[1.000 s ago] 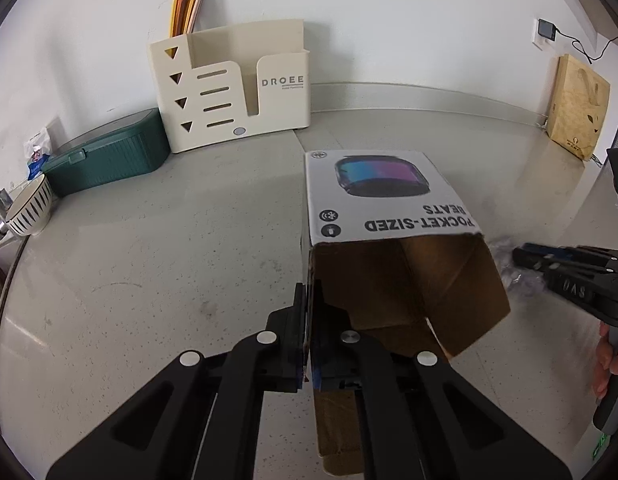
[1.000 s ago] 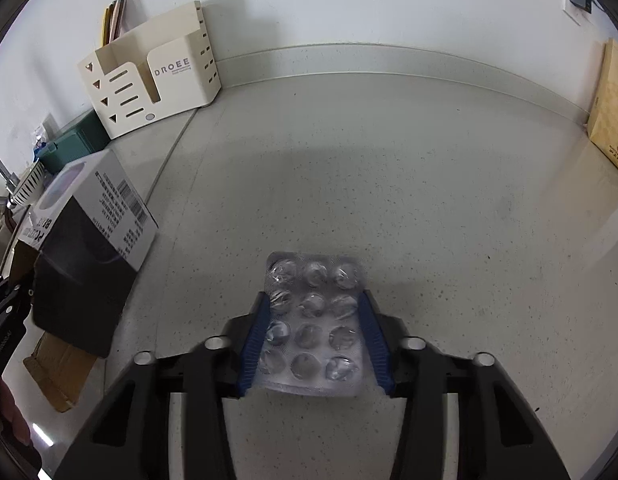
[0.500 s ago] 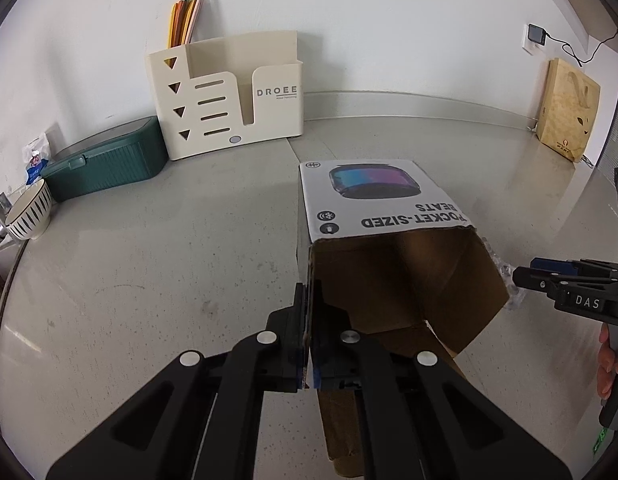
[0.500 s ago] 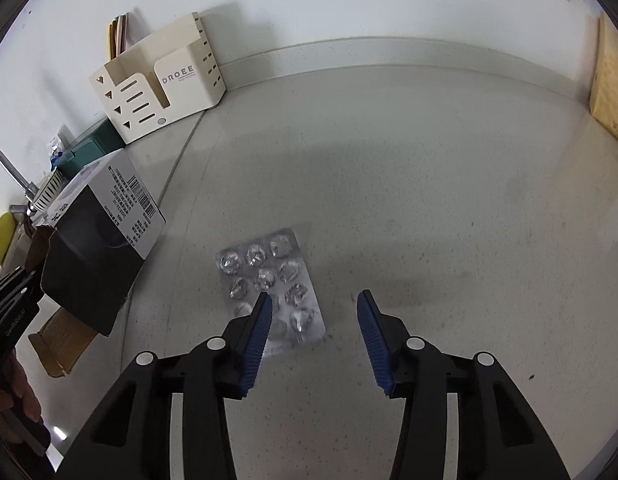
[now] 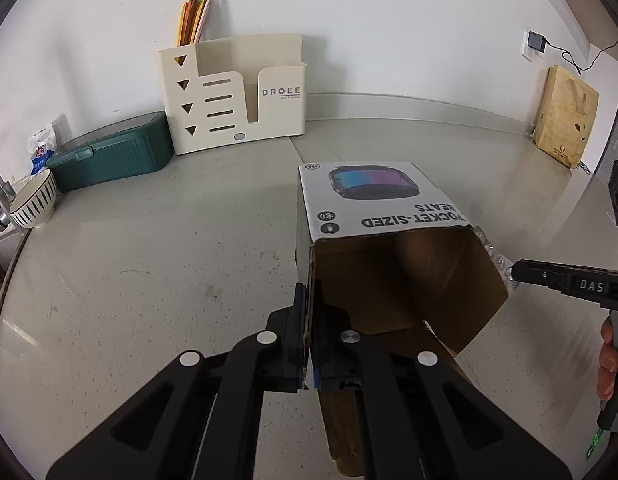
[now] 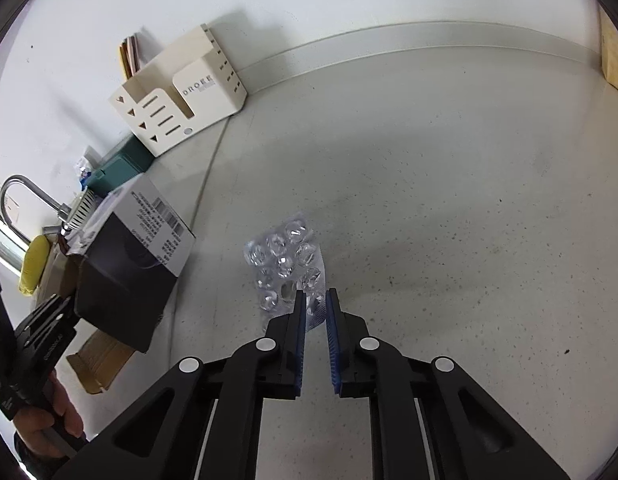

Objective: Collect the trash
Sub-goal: 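Grasp the brown speaker box with the left gripper while the right grasps the silver blister pack, then carry the speaker box and blister pack down over the wastebasket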

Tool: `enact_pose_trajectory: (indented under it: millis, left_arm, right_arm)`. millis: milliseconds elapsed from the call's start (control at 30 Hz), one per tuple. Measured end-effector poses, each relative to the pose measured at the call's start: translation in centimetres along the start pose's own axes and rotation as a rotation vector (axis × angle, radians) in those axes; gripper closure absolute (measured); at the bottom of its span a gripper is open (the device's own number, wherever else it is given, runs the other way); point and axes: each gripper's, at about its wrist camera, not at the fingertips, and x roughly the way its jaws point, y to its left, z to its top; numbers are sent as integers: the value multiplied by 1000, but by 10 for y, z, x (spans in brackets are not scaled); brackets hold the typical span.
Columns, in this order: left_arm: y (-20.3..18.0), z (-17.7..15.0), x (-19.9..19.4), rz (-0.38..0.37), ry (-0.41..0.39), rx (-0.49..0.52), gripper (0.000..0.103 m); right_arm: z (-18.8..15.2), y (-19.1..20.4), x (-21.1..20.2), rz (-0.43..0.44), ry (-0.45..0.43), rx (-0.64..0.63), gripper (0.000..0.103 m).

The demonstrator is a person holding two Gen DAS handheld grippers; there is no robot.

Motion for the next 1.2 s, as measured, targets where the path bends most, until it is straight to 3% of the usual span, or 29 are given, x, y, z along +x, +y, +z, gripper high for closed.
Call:
enact_pose_trajectory:
  millis: [200,400,733,1200]
  left_arm:
    - [-7,-7,-16,-12,-16,9,99]
    - [-17,-22,-44,-26,-39,14,99]
    - [-28,-66,-97,-55,-59,24,99]
    - [-55,-179,-193,-127,-93,96,99]
  right_arm:
    - [-11,9,-35,9,-49,-40,96]
    - [-31,16,-67,7,-77,-79,96]
    - [-88,27,-123,28,-120,-146,96]
    - [-205,31,-186,92,-146,-203,96]
